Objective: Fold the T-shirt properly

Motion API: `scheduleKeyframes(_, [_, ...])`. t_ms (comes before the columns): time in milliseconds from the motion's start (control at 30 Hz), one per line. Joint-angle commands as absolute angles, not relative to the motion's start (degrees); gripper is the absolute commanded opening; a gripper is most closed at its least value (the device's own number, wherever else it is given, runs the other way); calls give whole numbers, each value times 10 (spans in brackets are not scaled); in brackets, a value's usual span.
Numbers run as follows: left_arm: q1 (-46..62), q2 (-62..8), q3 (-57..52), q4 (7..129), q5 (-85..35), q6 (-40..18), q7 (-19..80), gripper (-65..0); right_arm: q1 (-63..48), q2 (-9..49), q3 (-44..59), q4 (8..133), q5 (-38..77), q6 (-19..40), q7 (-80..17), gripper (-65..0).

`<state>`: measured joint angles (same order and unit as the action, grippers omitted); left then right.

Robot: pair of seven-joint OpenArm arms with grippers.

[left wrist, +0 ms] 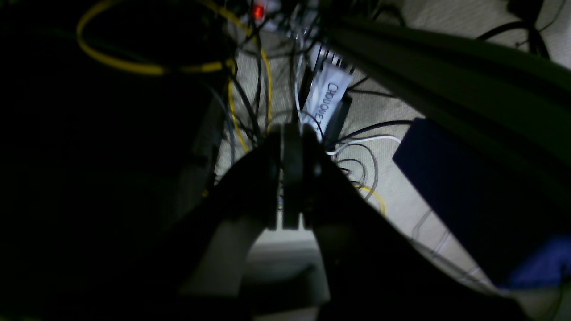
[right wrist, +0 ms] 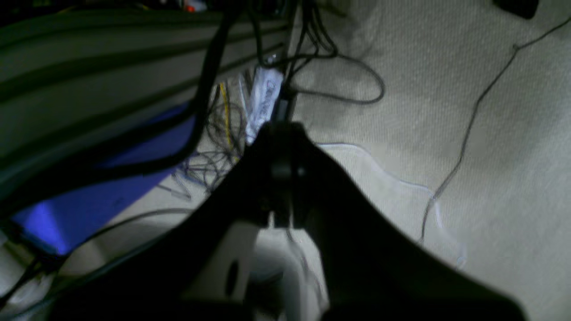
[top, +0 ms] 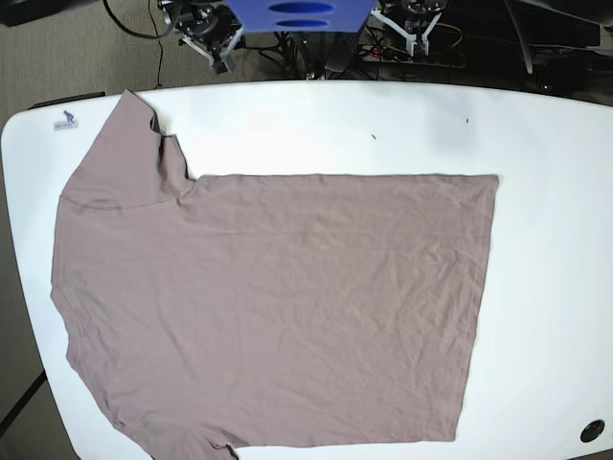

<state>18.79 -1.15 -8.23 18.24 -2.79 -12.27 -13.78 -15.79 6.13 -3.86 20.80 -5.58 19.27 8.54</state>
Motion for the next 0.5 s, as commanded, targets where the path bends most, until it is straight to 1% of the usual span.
scheduleKeyframes(0, [225,-18,-82,230,-26,-133,-142,-649,-193,85,-35,215,-60,193,76,-650])
scheduleKeyframes(167, [258,-18,-84,286,-23,-137,-143,-650,-210,95,-32,236,-60,192,75,-650])
scheduleKeyframes(233, [268,-15,-85,312,-16,-109,-133,-647,-215,100,-31,259,-61,192,54,-650])
scheduleKeyframes(467, [258,-10,-102,309,-6,-85,-109,-647,-211,96,-26,266,-63,192,41,-650])
